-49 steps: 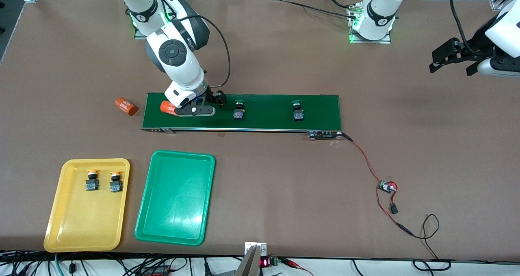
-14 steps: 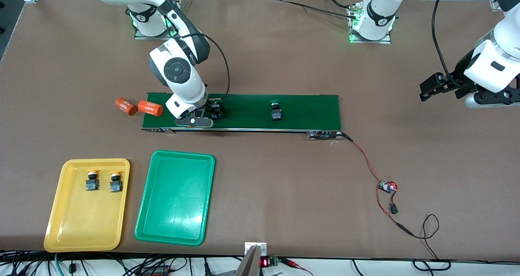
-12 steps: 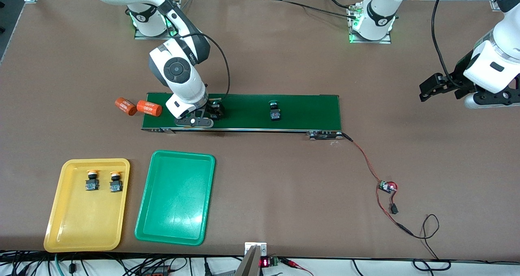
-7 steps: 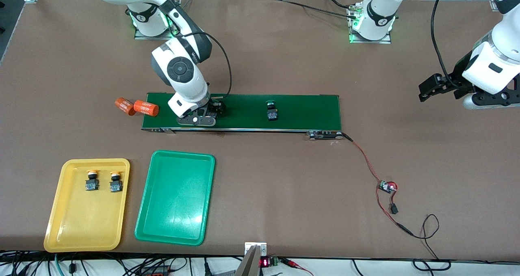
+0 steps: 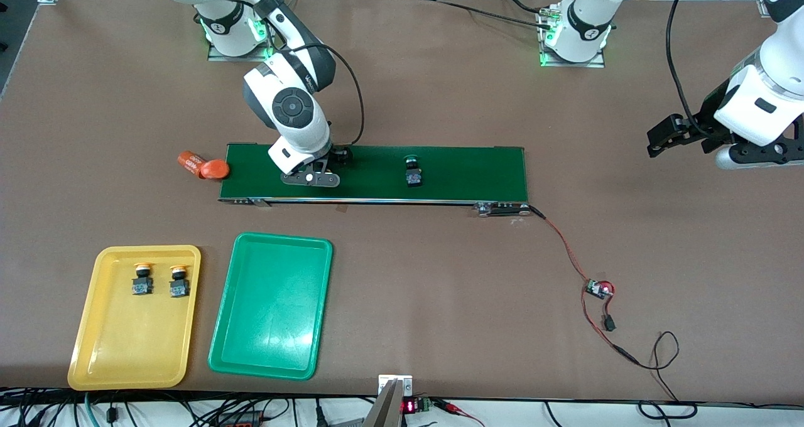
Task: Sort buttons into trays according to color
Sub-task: 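Lift the green-base button off the belt with the right gripper, then carry the button into the green tray and open the right gripper, then return the right gripper to the belt end, then grasp the next green-base button on the belt with the right gripper, then carry the button into the green tray and open the right gripper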
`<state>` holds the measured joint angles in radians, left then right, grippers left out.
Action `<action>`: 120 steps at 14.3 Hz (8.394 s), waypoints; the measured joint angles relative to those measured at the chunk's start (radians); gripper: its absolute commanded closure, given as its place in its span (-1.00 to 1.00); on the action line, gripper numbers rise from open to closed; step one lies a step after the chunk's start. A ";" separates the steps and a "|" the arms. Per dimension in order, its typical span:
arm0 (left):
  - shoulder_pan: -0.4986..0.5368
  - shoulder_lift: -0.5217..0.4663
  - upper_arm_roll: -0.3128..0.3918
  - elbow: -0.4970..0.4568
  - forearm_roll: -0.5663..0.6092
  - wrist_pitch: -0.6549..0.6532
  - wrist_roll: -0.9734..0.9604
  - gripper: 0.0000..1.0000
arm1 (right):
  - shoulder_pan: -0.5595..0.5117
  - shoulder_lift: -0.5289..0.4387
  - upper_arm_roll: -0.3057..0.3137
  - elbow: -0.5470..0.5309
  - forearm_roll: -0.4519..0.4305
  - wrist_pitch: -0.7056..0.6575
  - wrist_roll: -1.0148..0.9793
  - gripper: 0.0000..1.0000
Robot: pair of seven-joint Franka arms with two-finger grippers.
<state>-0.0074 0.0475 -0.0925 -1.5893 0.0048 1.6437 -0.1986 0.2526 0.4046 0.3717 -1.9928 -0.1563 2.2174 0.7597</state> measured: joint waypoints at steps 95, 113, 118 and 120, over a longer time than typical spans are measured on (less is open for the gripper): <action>0.000 -0.029 -0.003 -0.076 0.019 0.096 0.184 -1.00 | -0.077 -0.052 0.026 -0.166 -0.015 0.251 -0.192 -0.13; -0.001 -0.029 -0.003 -0.078 0.019 0.096 0.184 -1.00 | -0.121 0.095 -0.107 0.333 -0.044 0.131 -0.376 0.87; -0.001 -0.029 -0.003 -0.080 0.019 0.096 0.184 -1.00 | -0.119 0.352 -0.122 0.526 -0.044 0.327 -0.394 0.86; -0.001 -0.029 -0.003 -0.081 0.019 0.096 0.184 -1.00 | -0.118 0.396 -0.122 0.544 -0.044 0.392 -0.394 0.74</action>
<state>-0.0089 0.0187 -0.0958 -1.6702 0.0242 1.7398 -0.0145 0.1341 0.8003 0.2495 -1.4485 -0.2007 2.6090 0.3658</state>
